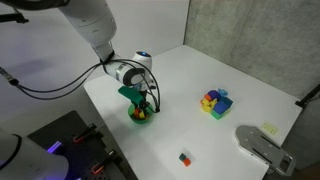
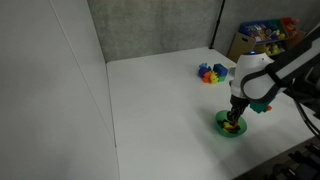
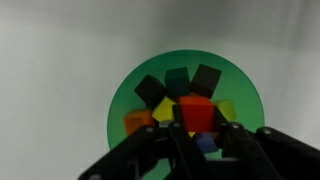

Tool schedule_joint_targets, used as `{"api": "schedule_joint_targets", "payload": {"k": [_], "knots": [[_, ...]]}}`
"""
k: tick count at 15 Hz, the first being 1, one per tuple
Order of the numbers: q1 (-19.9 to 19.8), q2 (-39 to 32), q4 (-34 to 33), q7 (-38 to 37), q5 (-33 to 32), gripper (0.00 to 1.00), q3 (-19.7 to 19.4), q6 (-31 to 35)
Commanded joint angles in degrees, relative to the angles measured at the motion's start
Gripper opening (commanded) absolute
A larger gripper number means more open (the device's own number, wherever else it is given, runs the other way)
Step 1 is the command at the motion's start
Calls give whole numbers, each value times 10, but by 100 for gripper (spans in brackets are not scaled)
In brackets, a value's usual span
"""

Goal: Put an orange block in the bowl

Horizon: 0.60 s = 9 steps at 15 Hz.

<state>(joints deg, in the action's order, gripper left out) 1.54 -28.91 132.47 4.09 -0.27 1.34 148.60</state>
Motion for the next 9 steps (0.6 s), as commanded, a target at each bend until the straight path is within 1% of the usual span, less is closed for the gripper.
{"api": "schedule_joint_targets", "payload": {"k": [1,2,3,4,5,7,9], "knots": [[3,-8,-3,-12,-9,10,-4,7],[3,-9,-3,-11,-9,14,-4,7],[2,-8,-3,-10,-8,55,-3,6],[-1,-7,-3,-7,-5,56,-1,2],[-6,-2,-2,-1,-1,61,2,-6],[-13,14,0,4,7,77,7,-33],[-16,38,0,-2,9,95,2,-61]]}}
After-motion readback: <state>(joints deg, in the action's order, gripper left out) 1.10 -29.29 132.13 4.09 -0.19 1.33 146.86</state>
